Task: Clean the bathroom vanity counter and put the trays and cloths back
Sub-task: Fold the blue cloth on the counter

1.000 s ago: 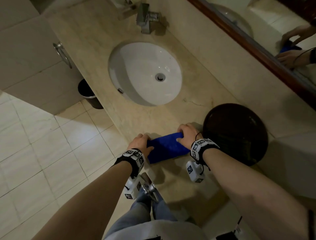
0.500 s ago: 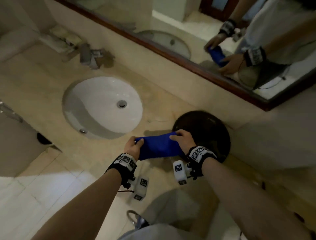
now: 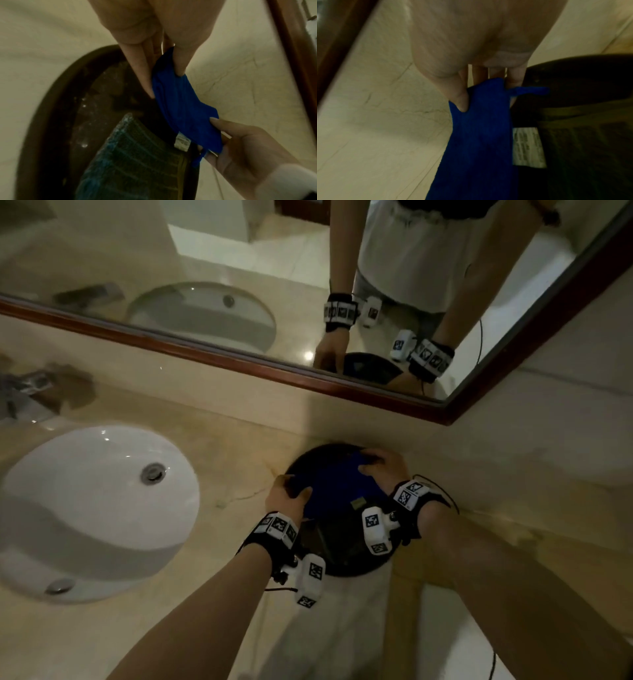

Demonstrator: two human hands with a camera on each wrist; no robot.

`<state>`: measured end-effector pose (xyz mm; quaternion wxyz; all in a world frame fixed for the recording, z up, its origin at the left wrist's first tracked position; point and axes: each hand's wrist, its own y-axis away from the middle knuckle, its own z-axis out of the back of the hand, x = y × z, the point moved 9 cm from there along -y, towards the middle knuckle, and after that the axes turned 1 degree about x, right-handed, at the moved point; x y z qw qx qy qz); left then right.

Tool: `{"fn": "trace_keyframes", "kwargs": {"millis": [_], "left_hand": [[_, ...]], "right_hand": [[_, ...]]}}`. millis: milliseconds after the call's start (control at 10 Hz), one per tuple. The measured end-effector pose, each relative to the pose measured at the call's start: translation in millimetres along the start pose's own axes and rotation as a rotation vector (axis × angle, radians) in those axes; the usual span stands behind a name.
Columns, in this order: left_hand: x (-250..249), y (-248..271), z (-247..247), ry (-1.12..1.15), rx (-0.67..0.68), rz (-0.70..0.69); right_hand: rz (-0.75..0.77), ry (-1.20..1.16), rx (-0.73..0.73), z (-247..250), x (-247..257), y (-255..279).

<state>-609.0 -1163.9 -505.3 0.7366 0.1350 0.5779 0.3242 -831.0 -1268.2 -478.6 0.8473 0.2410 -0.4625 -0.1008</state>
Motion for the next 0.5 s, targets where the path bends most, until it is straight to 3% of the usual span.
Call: {"fn": "trace_keyframes", "kwargs": {"millis": [200, 400, 500], "left_hand": [[12, -18, -5, -0.029, 0.001, 0.021], [-10, -3, 22, -0.318, -0.120, -0.045], [-31, 8, 37, -0.317, -0.152, -0.072]], "right_hand": [[0.036, 0.055, -0.045, -12, -3, -21], [0.026, 0.094, -0.149, -3, -3, -9], [-0.017, 0.081, -0.189, 6, 1, 3]]}}
